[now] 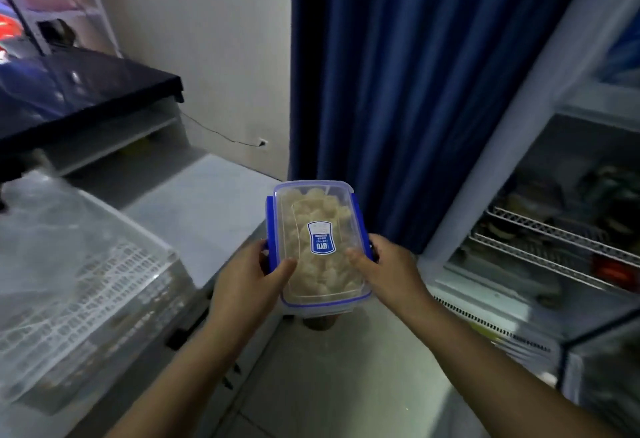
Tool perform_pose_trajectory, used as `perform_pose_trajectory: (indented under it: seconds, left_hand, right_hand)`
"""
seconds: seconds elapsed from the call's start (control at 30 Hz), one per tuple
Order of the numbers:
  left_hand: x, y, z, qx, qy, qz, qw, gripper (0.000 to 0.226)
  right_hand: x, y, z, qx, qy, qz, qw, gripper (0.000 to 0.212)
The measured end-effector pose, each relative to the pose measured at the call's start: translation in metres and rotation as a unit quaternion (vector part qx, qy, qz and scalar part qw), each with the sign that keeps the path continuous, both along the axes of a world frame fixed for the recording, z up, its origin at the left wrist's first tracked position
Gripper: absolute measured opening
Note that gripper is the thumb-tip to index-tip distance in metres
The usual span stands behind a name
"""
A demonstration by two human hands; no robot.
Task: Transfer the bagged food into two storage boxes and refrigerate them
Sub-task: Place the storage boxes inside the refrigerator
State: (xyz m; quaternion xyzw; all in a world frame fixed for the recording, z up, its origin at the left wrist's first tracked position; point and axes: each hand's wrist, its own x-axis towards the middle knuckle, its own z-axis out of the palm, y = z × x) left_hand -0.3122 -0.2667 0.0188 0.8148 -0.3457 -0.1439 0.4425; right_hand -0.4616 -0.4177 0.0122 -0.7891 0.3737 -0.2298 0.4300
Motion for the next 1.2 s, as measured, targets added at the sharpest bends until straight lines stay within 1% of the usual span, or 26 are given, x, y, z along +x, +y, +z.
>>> perform_pose_trajectory:
  seconds: [0.2, 0.4, 0.53, 0.7, 0.87, 0.93, 1.03, 1.1, 1.2]
  left_hand:
    - [-0.056, -0.091, -0.009, 0.04, 0.015, -0.106, 0.994, 0.042]
    - [-0.078, -0.182, -0.02, 0.067, 0.016, -0.2, 0.977, 0.03]
    - [-0.087, -0.258, -0.029, 0.074, 0.002, -0.264, 0.962, 0.026]
    - [-0.097, -0.354, -0.033, 0.099, 0.0, -0.328, 0.939, 0.025]
    - [-0.115, -0.432, -0.04, 0.114, 0.005, -0.392, 0.913, 0.026]
    - [-0.128, -0.456, -0.046, 0.122, 0.005, -0.412, 0.903, 0.023]
    - [-0.15, -0.487, -0.056, 0.12, 0.013, -0.426, 0.897, 0.025]
    - [-0.166, -0.507, -0.062, 0.12, 0.013, -0.432, 0.894, 0.022]
    - [-0.193, -0.537, -0.069, 0.116, 0.008, -0.431, 0.895, 0.017]
  right_hand:
    - [-0.079, -0.072, -0.019, 0.003, 0.015, -0.087, 0.996, 0.021]
    - [-0.124, -0.128, -0.038, 0.034, 0.012, -0.165, 0.986, 0.018]
    - [-0.146, -0.176, -0.047, 0.044, 0.029, -0.227, 0.972, 0.024]
    - [-0.163, -0.237, -0.048, 0.052, 0.043, -0.303, 0.95, 0.023]
    - [-0.182, -0.279, -0.058, 0.089, 0.006, -0.369, 0.925, 0.012]
    - [-0.192, -0.29, -0.063, 0.096, -0.02, -0.391, 0.915, 0.006]
    - [-0.209, -0.308, -0.069, 0.1, -0.042, -0.412, 0.905, 0.013]
    - [-0.223, -0.326, -0.072, 0.102, -0.045, -0.424, 0.899, 0.014]
    - [-0.247, -0.359, -0.078, 0.075, -0.046, -0.431, 0.898, 0.018]
